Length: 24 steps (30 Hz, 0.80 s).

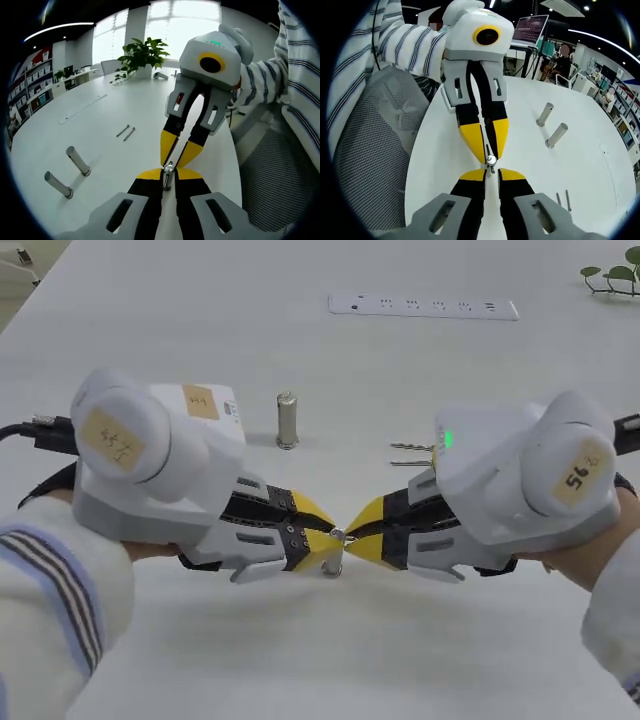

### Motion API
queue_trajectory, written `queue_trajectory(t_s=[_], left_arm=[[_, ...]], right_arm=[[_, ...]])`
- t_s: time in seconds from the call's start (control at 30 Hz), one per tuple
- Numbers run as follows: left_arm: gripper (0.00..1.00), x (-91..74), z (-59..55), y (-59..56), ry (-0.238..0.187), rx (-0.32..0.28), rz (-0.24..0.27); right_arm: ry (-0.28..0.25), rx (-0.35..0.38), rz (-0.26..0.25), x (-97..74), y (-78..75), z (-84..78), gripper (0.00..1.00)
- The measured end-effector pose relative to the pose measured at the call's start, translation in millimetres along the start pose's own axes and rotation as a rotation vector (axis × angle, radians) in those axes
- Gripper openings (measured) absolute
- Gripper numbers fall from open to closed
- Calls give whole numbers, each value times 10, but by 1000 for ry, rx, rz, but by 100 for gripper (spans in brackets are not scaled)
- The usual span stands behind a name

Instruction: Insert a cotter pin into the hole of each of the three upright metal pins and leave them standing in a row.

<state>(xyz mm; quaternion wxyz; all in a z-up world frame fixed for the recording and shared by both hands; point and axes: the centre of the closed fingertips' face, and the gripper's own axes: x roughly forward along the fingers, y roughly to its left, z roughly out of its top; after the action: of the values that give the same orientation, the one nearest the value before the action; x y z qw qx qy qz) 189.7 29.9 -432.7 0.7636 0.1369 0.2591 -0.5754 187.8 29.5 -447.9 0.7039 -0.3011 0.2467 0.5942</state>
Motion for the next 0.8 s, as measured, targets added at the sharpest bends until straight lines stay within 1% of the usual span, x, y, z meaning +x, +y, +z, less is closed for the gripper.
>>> queue_trajectory(t_s=[0.07, 0.1, 0.13, 0.2, 0.27, 0.47, 0.63, 0.77, 0.8], left_arm=[[5, 4, 3, -3, 1, 6, 0], [5, 5, 4, -4, 2, 7, 0], [5, 7, 5, -7, 3, 8, 0], [5, 8, 6, -10, 4, 9, 0], [5, 8, 6, -11, 5, 9, 2], [5, 9, 8, -12, 9, 14, 4], [5, 6, 5, -7, 10, 10, 8], [5, 10, 9, -20, 10, 30, 5], [5, 10, 8, -17, 10, 27, 7]], right_arm=[[15, -6, -16, -12, -16, -39, 13], [18, -6, -16, -19, -15, -51, 12], [19, -3, -14, -30, -13, -60, 8], [6, 14, -13, -57, -12, -58, 3], [-7, 32, -15, -70, -17, -44, 0], [-20, 9, -17, -71, -7, -2, 0], [-24, 12, -19, -70, -9, 3, 0], [-21, 15, -18, -71, -2, -1, 0], [-23, 15, -20, -70, -3, -1, 0]])
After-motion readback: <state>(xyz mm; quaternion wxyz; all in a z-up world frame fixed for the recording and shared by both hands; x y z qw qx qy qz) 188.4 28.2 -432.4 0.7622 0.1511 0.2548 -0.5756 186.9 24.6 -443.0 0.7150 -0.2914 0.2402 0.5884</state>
